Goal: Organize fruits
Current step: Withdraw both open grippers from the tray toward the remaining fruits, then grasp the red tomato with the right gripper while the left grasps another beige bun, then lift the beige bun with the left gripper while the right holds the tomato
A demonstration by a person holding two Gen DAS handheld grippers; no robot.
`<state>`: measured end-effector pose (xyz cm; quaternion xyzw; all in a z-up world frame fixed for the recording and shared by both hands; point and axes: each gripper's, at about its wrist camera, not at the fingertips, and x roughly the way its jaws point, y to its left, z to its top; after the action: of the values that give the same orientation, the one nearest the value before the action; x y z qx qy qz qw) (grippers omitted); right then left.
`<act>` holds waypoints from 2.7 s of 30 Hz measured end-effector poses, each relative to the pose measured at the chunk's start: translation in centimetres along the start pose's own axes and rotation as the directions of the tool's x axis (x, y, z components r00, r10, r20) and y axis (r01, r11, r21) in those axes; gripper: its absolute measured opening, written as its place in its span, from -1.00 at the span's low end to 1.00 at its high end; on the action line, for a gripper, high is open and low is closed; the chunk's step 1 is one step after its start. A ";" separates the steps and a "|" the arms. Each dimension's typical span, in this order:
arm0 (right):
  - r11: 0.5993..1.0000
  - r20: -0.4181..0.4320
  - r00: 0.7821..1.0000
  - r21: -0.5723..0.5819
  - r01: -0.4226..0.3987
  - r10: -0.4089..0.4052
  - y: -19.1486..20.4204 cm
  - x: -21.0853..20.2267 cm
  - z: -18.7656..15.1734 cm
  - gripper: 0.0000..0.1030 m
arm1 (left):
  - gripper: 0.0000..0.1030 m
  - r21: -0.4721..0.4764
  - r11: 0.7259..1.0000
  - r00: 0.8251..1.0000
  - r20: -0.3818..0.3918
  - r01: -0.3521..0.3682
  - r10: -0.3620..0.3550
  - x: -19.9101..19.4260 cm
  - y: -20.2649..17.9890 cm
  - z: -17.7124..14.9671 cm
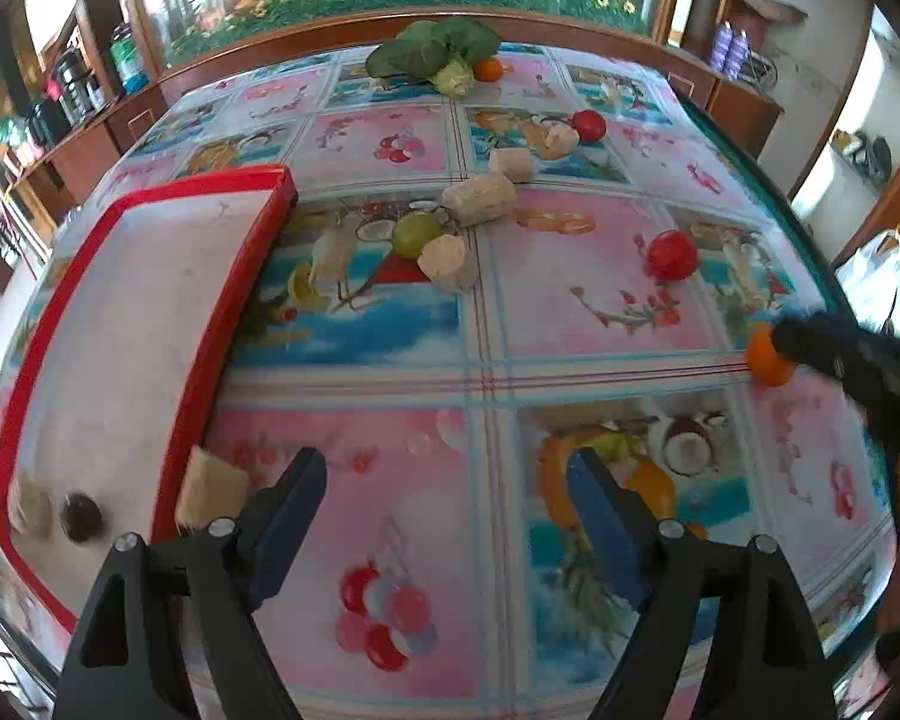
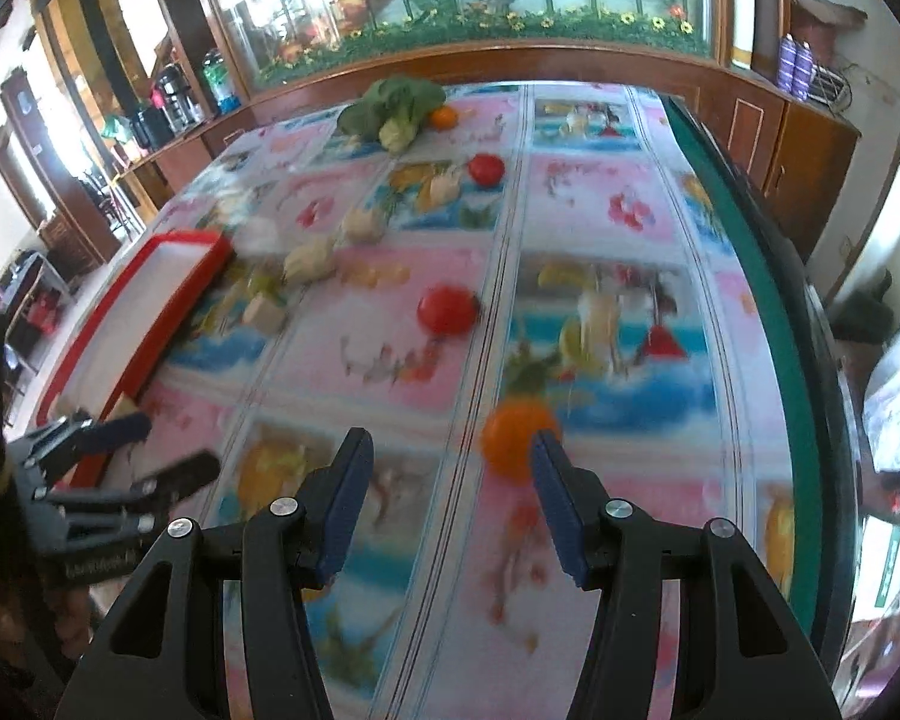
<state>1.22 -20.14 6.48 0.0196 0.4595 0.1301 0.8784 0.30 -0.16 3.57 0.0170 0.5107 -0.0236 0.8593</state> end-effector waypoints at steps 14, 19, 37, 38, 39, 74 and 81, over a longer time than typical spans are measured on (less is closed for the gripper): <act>0.998 -0.091 0.994 -0.037 -0.055 0.052 0.1 8.9 5.1 0.07 | 0.68 -0.032 0.997 0.997 0.005 0.072 -0.072 0.4 3.1 3.8; 0.996 -0.081 0.996 -0.075 -0.050 0.044 0.3 9.1 5.1 -0.33 | 0.68 0.014 0.992 0.992 -0.005 0.125 -0.125 1.5 1.6 5.1; 0.991 -0.058 0.995 -0.095 -0.090 0.085 -0.2 6.6 4.4 -0.32 | -0.46 -0.092 0.983 0.987 -0.006 0.158 -0.159 5.9 0.7 7.2; 0.992 -0.058 0.995 -0.092 -0.090 0.085 -0.3 6.6 4.4 -0.32 | -0.46 -0.091 0.981 0.985 -0.004 0.169 -0.170 5.8 0.7 7.1; 0.992 -0.058 0.994 -0.090 -0.092 0.087 -0.3 6.6 4.3 -0.32 | -0.46 -0.087 0.981 0.985 -0.002 0.172 -0.172 5.8 0.6 7.1; 0.992 -0.060 0.997 -0.109 -0.057 0.051 2.9 0.1 -4.1 -0.33 | -0.46 0.000 0.982 0.981 0.021 0.191 -0.191 -0.6 -1.5 -1.9; 0.994 -0.059 0.998 -0.100 -0.042 0.036 4.9 0.2 -3.9 -0.33 | -0.46 0.015 0.983 0.981 0.067 0.182 -0.183 -2.1 -0.3 -1.6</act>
<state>-2.88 -15.72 4.80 -0.0195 0.4767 0.1708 0.8621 -2.09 -0.30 4.70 -0.0270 0.4803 -0.1049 0.8704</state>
